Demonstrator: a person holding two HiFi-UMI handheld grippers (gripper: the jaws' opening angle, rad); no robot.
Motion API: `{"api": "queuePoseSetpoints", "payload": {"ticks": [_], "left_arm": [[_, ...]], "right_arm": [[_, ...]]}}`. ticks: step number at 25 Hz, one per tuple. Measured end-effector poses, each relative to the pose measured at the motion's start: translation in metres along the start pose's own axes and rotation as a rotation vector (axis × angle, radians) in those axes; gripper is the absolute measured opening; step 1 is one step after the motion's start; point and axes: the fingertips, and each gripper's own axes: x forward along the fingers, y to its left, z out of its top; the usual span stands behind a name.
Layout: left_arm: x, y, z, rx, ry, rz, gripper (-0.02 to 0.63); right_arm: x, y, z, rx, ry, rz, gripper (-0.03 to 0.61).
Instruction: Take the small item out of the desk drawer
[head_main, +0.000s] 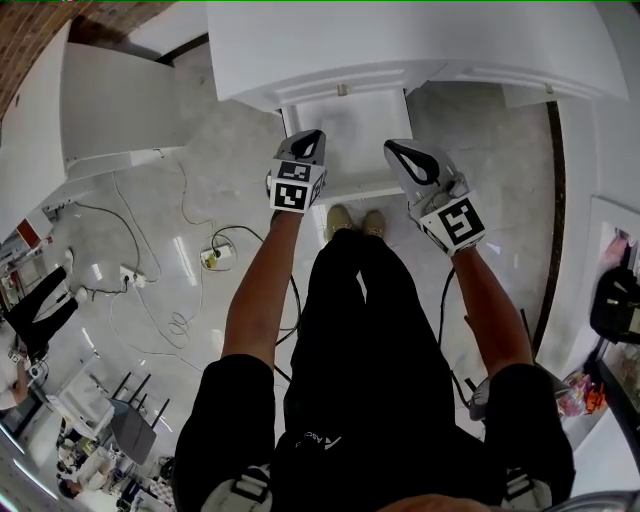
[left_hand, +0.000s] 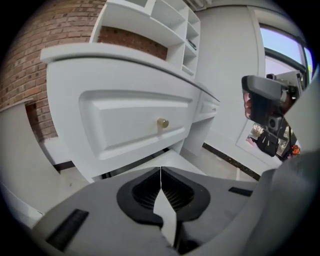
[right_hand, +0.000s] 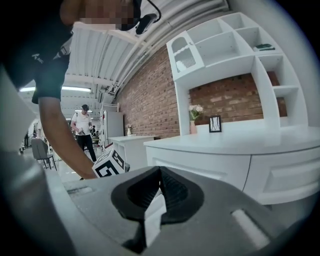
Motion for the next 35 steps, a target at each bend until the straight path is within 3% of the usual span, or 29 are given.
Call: {"api": "queuePoseSetpoints", "payload": {"ticks": [4, 11, 17, 24, 35], "left_arm": [[0.031, 0.022, -0.012, 0.005, 0.038, 0.017, 0.002], [0.078, 0.039, -0.041, 0.042, 0.114, -0.032, 0.005], [0.112, 0.042, -0.069, 0.026, 0.205, -0.056, 0.131], [0.148, 0.054, -0.103, -0.012, 0.315, -0.032, 0.213], [0.184, 0.062, -0.140, -0.077, 0.438, -0.027, 0.225]], "right_arm": [[0.014, -0.009, -0.018, 0.017, 0.009, -0.009, 0.002], [0.036, -0.013, -0.043, 0.043, 0.021, -0.006, 0.002], [0.049, -0.016, -0.048, 0.046, 0.019, 0.008, 0.002], [0.061, -0.017, -0.052, 0.039, 0.020, 0.025, 0.002], [0.066, -0.032, -0.065, 0.043, 0.040, 0.034, 0.002]]}}
